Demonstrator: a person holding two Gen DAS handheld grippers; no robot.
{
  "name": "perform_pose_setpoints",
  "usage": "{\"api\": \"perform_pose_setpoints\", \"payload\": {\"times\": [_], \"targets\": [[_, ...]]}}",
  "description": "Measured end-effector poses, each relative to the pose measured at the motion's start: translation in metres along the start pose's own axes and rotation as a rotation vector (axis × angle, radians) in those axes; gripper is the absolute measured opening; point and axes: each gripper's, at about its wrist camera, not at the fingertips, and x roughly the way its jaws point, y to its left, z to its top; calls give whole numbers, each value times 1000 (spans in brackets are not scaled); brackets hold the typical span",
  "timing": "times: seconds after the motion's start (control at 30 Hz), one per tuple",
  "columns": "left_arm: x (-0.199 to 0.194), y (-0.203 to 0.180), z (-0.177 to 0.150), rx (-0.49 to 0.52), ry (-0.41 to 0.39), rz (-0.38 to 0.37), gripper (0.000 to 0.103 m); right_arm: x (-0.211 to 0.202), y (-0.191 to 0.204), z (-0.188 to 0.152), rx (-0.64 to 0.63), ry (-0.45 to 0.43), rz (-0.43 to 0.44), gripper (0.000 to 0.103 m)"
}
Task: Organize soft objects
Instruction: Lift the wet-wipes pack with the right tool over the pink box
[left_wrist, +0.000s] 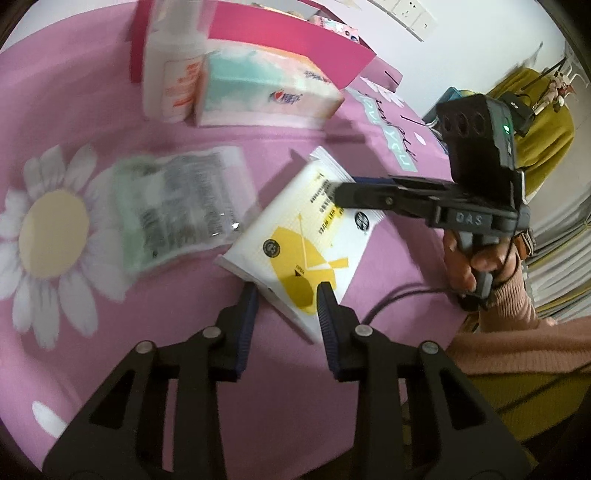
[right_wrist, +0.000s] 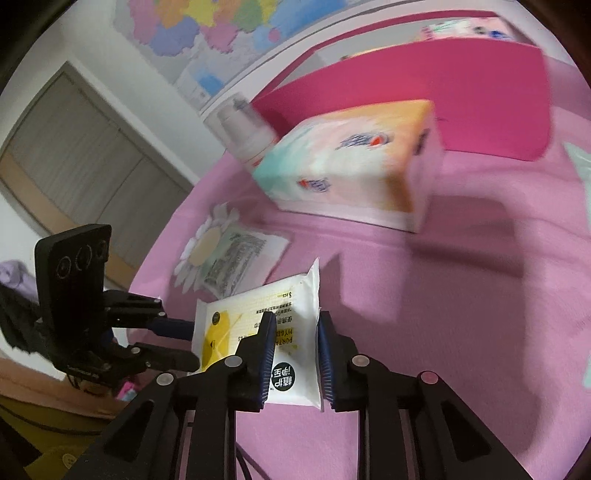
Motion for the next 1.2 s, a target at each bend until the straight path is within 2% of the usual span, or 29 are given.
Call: {"api": "perform_pose_setpoints", "payload": {"times": [0.27,0.67,1.2], "targets": [[9,-19,24,64,-31,13,35,-33,0,1,35,-105,-59,21],[-16,-40,66,139,-144,46,35,-69,6,30,35,-242,-75,21],[-43,-45,123,190,-246,88,35,-88,6,71,27,-354,-79,21]]}}
